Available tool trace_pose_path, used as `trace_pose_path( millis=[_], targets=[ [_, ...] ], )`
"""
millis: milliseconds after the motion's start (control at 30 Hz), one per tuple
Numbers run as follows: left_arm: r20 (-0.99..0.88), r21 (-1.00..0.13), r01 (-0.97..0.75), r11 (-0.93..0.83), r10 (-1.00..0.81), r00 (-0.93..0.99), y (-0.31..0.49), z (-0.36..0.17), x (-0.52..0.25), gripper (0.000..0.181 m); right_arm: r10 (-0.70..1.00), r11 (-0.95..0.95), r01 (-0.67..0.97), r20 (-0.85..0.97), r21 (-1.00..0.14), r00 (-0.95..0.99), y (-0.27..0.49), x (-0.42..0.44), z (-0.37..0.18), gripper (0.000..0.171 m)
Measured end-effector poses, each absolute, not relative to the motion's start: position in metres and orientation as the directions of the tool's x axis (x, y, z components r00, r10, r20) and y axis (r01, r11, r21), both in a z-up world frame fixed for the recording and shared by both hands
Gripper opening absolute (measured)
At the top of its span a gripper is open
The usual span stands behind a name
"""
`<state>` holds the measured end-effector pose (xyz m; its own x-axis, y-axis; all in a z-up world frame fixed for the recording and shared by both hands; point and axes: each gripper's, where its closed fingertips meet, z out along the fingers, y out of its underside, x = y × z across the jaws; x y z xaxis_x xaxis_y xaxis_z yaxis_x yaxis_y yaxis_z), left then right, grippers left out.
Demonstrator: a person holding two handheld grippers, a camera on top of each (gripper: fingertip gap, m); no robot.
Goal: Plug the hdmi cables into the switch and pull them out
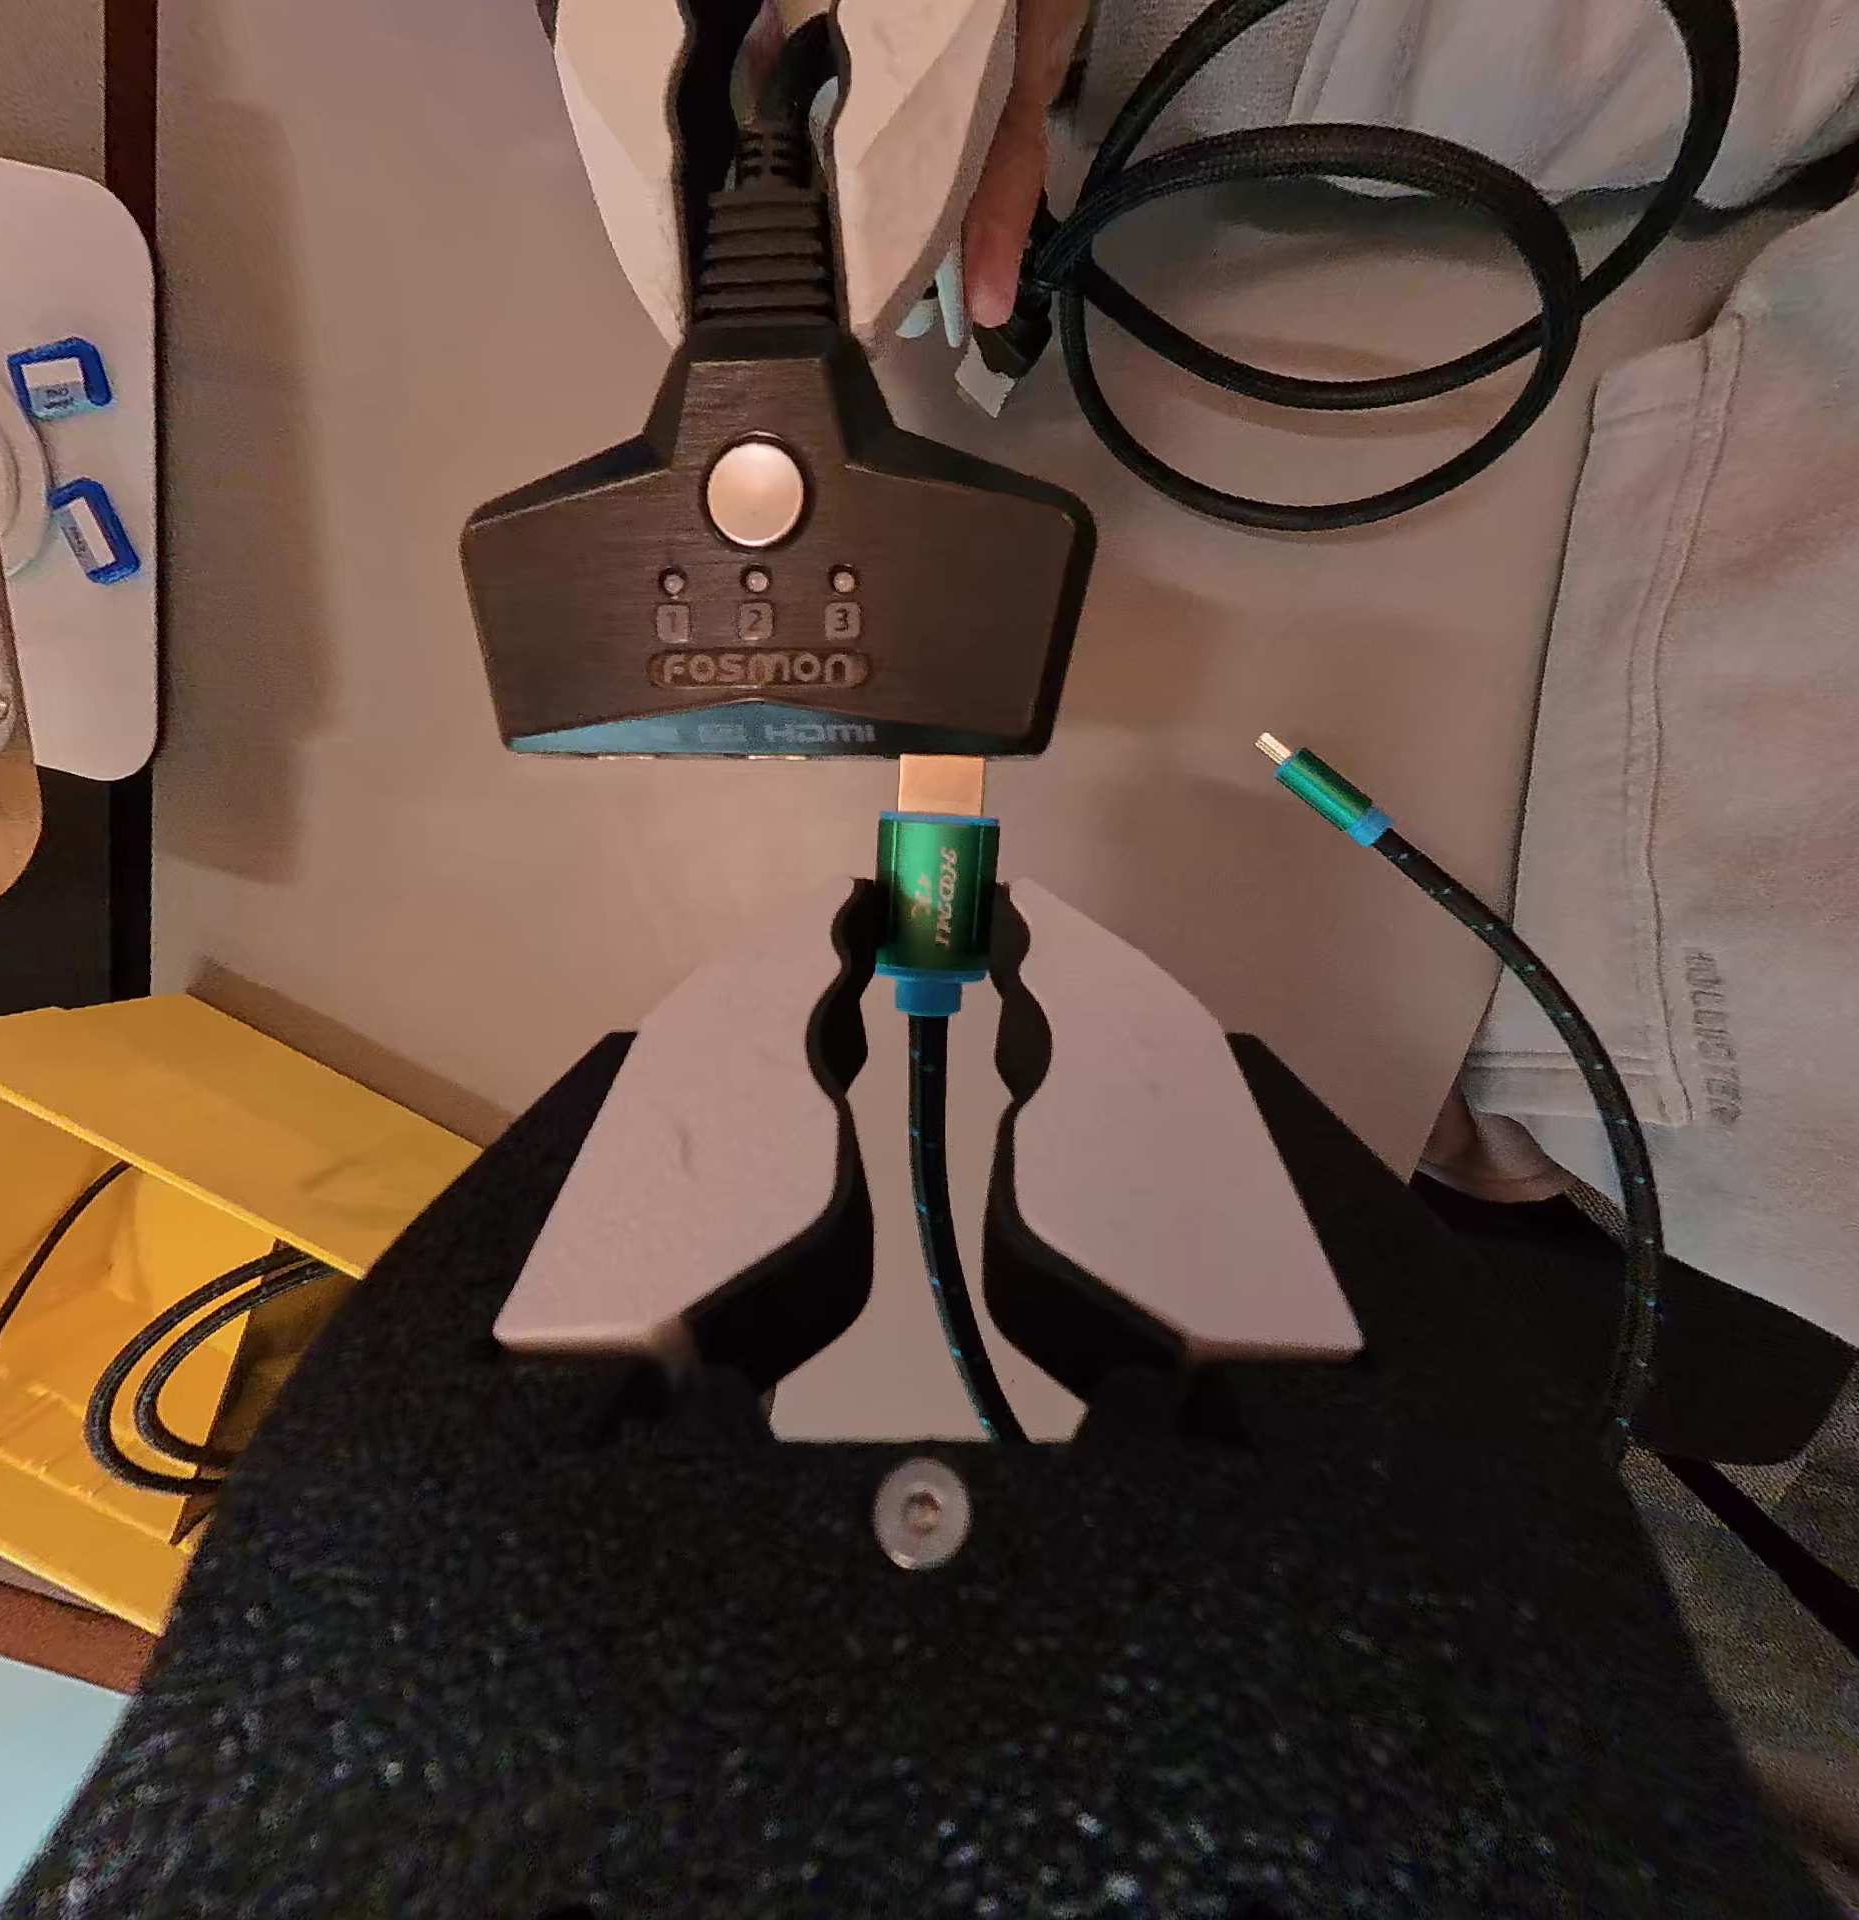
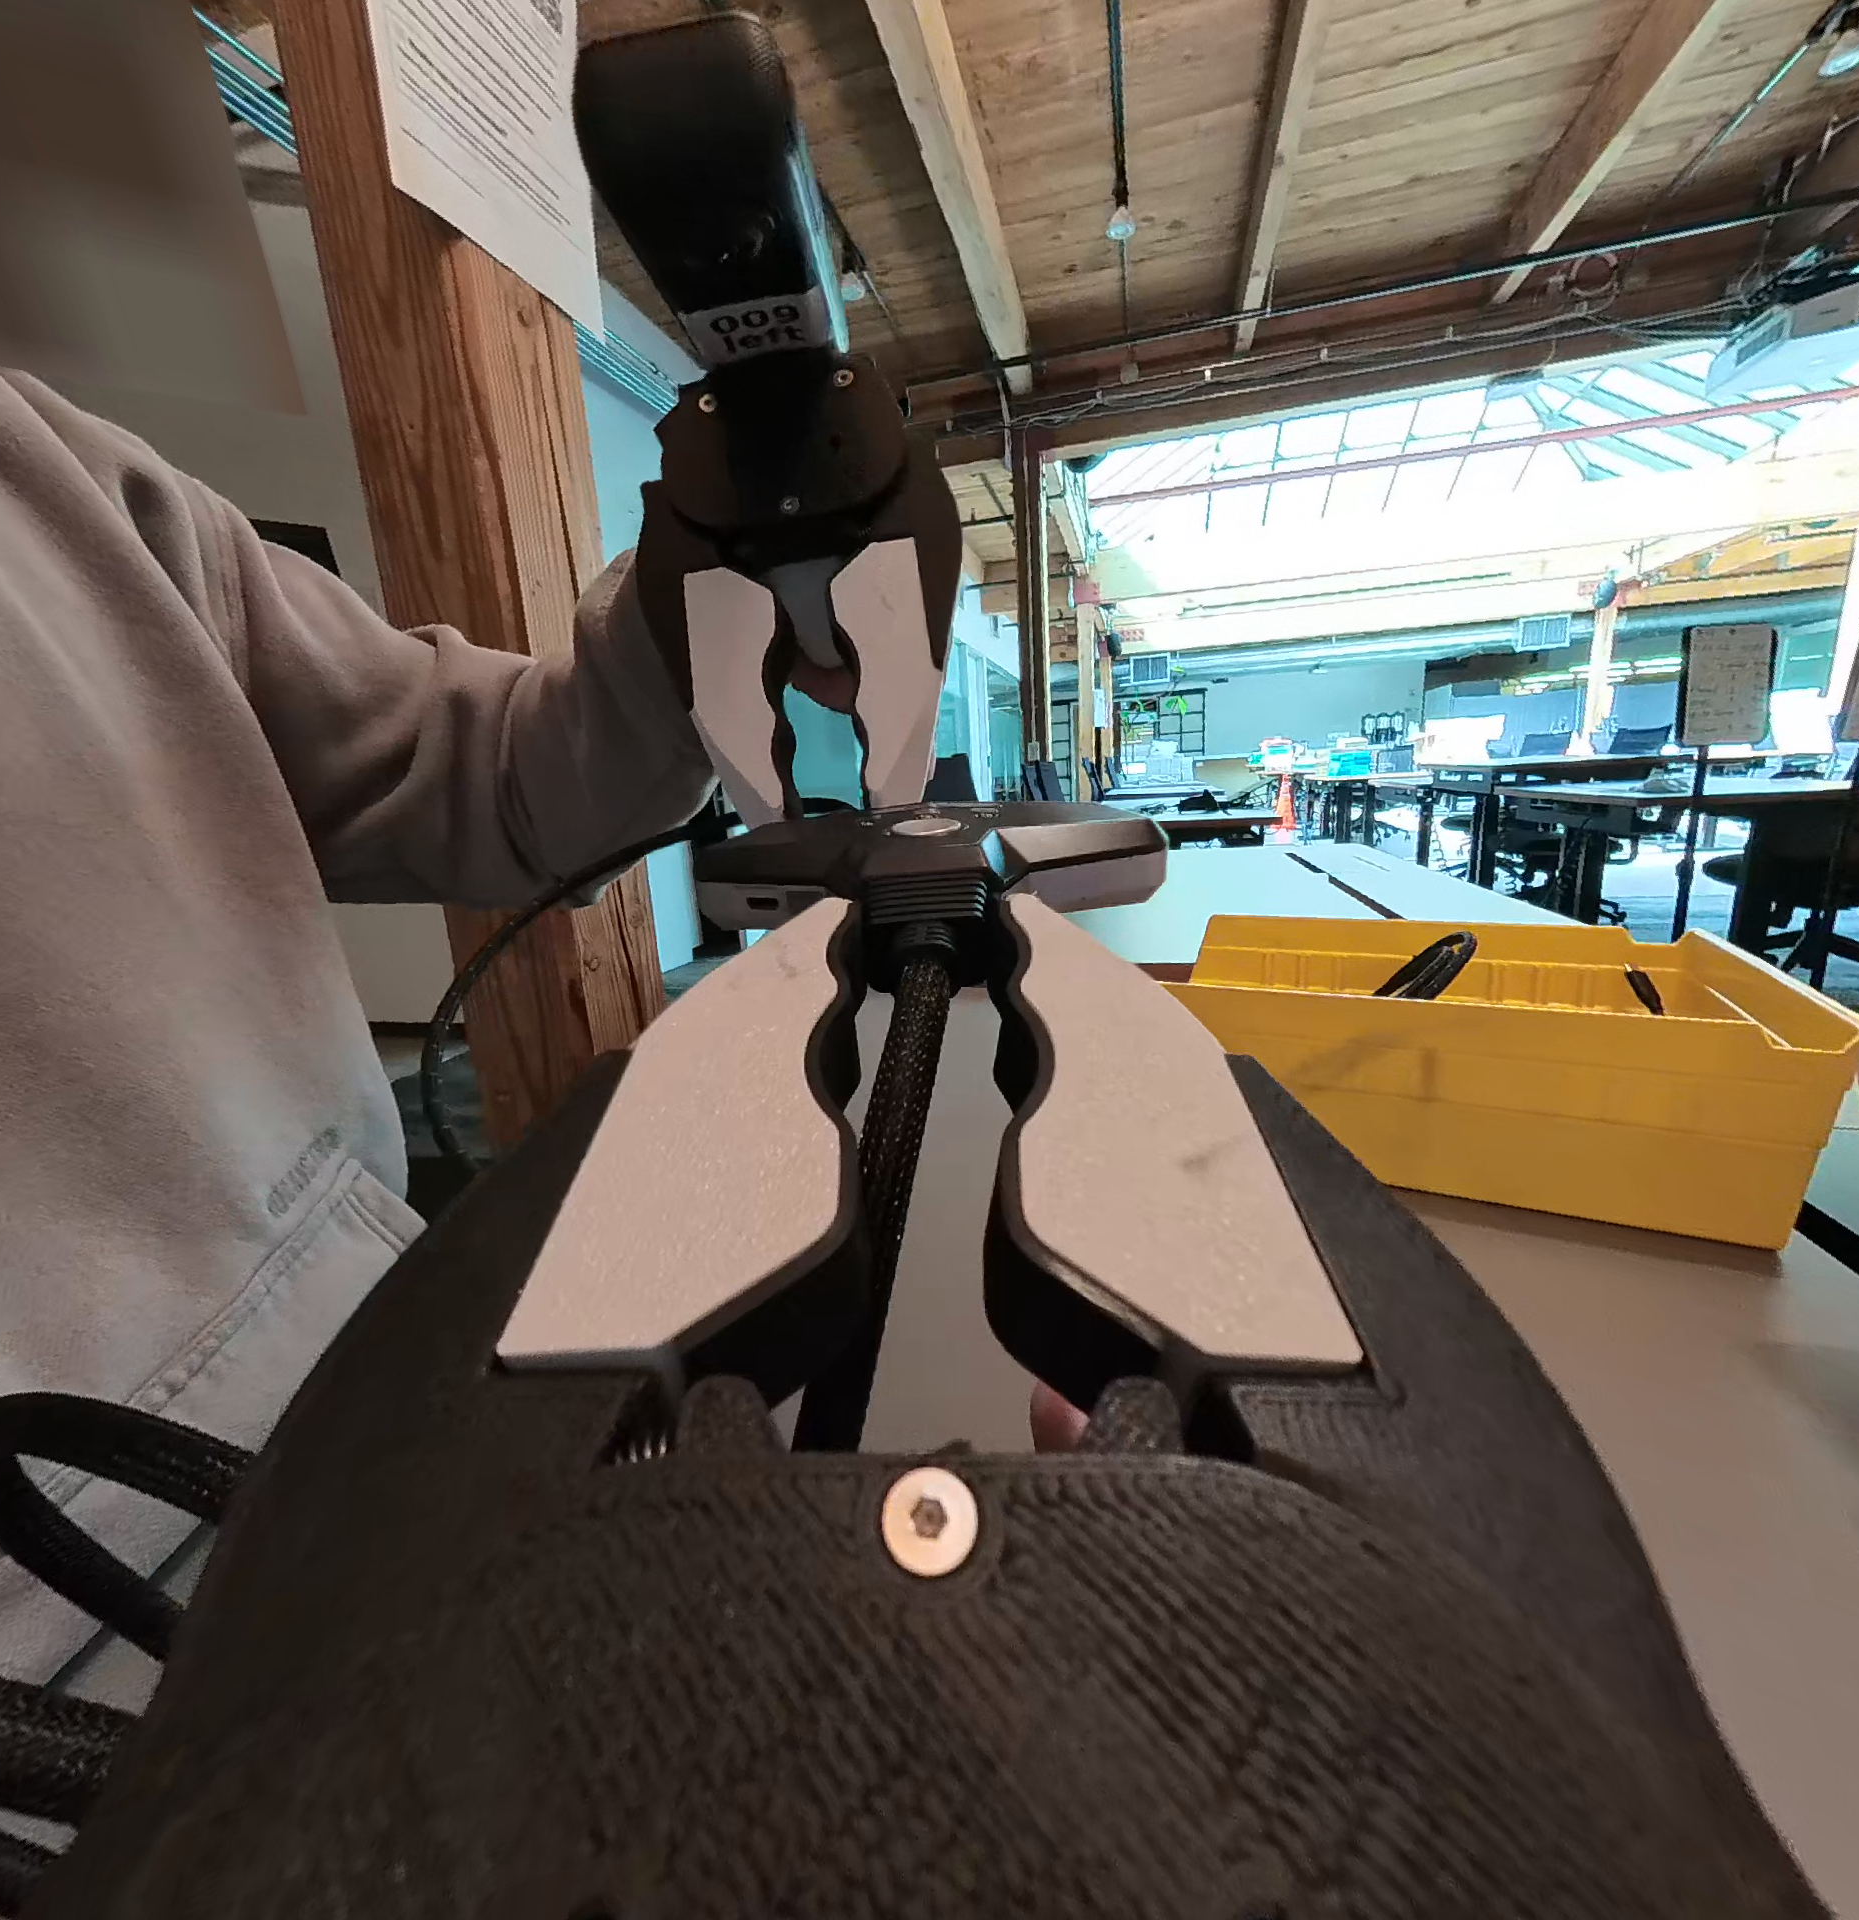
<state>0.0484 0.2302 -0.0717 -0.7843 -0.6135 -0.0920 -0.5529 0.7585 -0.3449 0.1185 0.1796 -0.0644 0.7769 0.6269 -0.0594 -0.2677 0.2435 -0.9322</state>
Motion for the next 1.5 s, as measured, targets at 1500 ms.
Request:
trace_pose_path(
  millis=[1500],
  targets=[
    [0.384, -0.595, -0.665, -0.452, -0.886, 0.26, 0.519, -0.165, 0.141, 0.028, 0.52, 0.272, -0.091, 0.067, -0.958, 0.852, 0.17, 0.13, -0.057, 0.022]
  ],
)
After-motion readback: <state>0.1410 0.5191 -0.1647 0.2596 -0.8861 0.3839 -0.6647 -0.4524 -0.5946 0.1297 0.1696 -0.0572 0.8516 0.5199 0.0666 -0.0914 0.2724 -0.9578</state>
